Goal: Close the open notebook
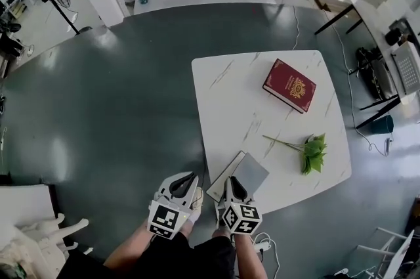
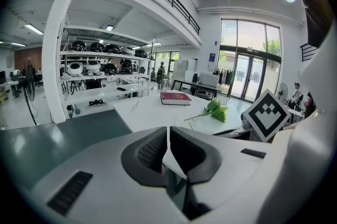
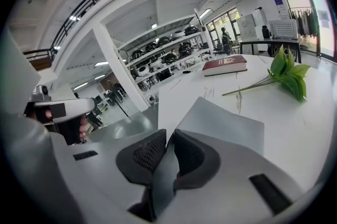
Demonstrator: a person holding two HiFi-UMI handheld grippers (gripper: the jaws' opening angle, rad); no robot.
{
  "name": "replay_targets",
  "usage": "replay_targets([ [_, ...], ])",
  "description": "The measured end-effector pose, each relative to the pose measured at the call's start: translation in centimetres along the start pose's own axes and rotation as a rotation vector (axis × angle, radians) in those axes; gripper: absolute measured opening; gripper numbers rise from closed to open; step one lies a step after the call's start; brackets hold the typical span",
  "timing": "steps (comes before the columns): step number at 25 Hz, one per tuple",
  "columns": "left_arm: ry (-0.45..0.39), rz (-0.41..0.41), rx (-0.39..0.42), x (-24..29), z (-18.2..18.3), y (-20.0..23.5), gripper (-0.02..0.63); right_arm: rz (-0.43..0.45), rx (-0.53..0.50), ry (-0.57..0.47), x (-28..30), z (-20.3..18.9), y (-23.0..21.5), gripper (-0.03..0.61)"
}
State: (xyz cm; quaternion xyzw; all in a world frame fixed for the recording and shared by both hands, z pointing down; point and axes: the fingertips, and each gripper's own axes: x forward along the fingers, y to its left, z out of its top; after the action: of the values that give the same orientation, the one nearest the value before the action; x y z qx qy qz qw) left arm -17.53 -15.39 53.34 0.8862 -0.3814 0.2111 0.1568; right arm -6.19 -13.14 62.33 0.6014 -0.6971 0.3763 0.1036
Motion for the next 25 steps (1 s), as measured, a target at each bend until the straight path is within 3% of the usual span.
replay_targets([
  [20,0.047,0.008,-0.072,2.2,-2.8,3.8,0.035,-0.082,-0.005,0.132,5.5,-2.9,-0.7,0.064],
  [24,0.043,0.010,-0.070,1.8,-2.6,3.8,0.035,-0.071,-0.017,0.116,5.2,-2.8,-0.1,0.086],
  [25,0.041,0.011,-0.068,1.7,-2.5,3.7,0.035,-0.059,-0.013,0.110,5.2,-2.8,0.1,0.128],
])
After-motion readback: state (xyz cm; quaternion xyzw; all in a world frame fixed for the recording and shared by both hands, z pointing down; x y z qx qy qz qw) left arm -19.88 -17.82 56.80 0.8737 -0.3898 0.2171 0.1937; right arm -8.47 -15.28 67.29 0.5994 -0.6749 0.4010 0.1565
